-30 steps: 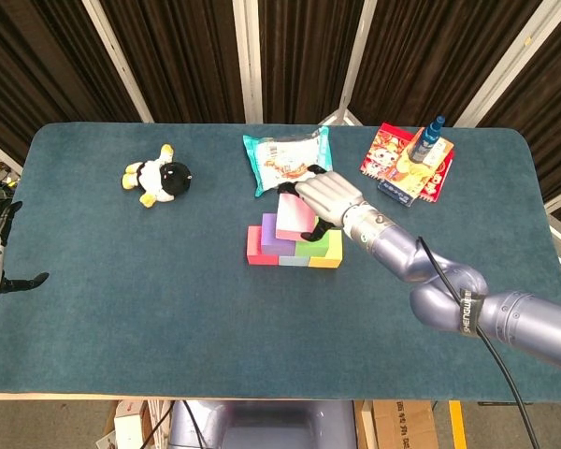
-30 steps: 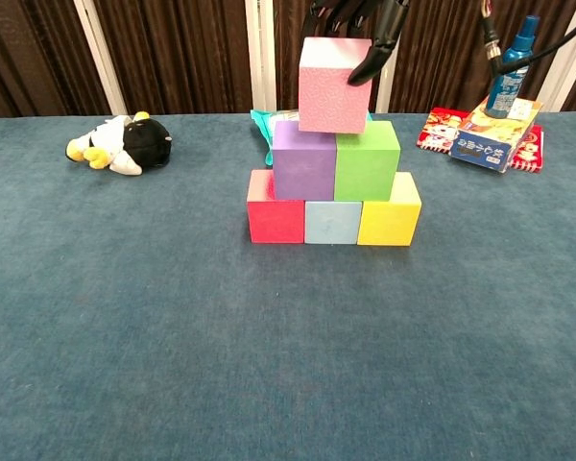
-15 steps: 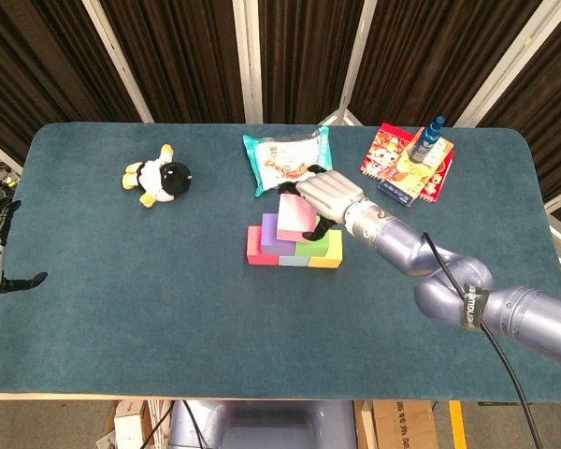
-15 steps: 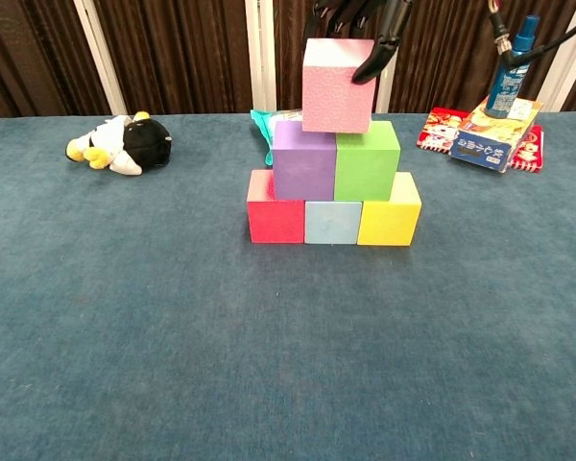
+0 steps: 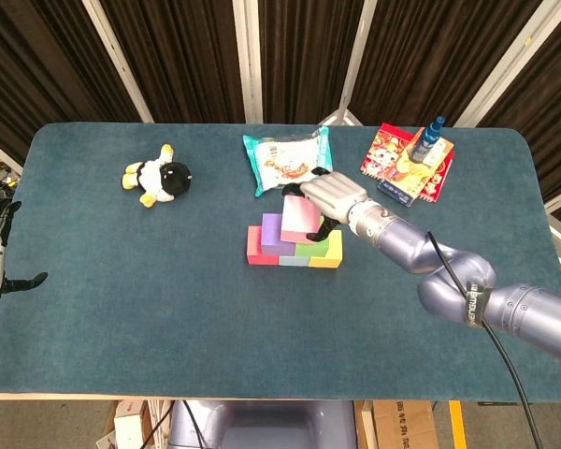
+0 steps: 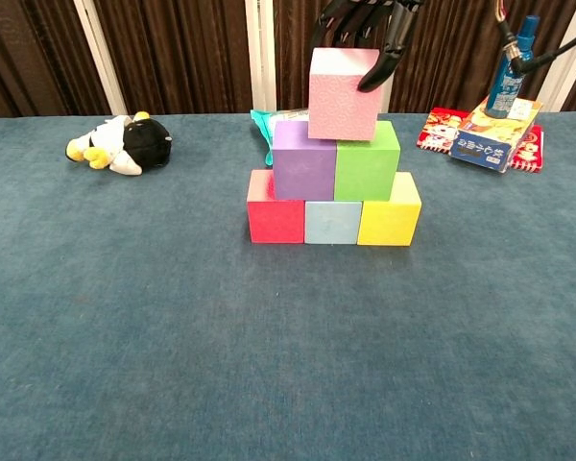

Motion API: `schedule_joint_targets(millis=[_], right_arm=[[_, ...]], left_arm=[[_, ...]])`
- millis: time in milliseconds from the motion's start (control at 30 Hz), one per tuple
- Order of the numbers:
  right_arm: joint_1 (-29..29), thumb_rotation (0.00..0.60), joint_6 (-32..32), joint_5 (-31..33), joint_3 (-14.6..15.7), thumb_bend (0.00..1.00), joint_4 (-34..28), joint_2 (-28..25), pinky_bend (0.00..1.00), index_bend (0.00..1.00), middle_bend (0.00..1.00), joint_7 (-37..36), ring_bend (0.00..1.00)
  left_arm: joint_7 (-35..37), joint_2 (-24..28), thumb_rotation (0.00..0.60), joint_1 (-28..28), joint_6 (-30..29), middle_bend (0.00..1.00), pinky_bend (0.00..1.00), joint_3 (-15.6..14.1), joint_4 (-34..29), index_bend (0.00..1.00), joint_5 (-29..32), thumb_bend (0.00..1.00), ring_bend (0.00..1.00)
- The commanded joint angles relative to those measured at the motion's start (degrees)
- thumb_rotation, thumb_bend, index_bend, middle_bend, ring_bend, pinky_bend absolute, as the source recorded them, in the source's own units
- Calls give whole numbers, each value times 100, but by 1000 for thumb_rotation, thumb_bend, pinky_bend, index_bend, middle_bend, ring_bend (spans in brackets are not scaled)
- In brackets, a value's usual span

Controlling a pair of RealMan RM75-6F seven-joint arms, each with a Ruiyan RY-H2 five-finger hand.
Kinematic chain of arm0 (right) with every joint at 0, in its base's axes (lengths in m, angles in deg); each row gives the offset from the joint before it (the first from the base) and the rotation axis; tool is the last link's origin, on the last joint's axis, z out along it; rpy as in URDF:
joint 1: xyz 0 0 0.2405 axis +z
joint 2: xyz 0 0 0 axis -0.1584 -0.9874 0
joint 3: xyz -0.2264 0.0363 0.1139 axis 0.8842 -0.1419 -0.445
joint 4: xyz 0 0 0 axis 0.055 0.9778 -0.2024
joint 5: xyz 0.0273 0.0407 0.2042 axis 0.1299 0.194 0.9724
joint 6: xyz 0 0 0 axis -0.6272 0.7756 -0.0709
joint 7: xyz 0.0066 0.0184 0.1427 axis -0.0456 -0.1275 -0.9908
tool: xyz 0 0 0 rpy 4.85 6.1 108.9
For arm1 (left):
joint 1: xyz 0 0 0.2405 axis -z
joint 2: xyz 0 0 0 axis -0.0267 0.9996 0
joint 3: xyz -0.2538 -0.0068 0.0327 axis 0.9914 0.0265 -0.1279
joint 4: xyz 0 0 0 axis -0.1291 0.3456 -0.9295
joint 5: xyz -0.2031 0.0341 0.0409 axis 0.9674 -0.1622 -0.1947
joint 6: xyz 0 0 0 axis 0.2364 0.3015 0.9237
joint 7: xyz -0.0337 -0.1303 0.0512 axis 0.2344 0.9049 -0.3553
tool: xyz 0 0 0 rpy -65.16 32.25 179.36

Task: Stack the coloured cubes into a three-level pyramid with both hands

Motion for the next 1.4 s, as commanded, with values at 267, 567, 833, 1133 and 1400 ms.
schedule_joint_targets(millis=[267,567,833,1133,1400], right_arm=[[-11,600,-110,-181,-32,312,69,46,51,176,491,-184,422],[-14,600,-101,-324,-32,312,75,67,51,173,486,-292,414],[33,600,-145,-353,22,312,95,77,51,166,466,-360,393],[119,600,-134,-337,130,312,153,89,51,162,463,-375,392],[204,600,-188,-302,247,311,158,77,51,151,450,-387,382]], left_arm=[[5,2,600,-4,7,0,0,6,11,0,6,89,0],[11,6,600,-9,4,0,0,12,5,0,-3,89,0],[6,11,600,-13,-3,0,0,15,-4,0,-13,89,0],[23,19,600,-19,3,0,0,23,1,0,-8,89,0],[23,25,600,-21,6,0,0,26,-5,0,-7,89,0]])
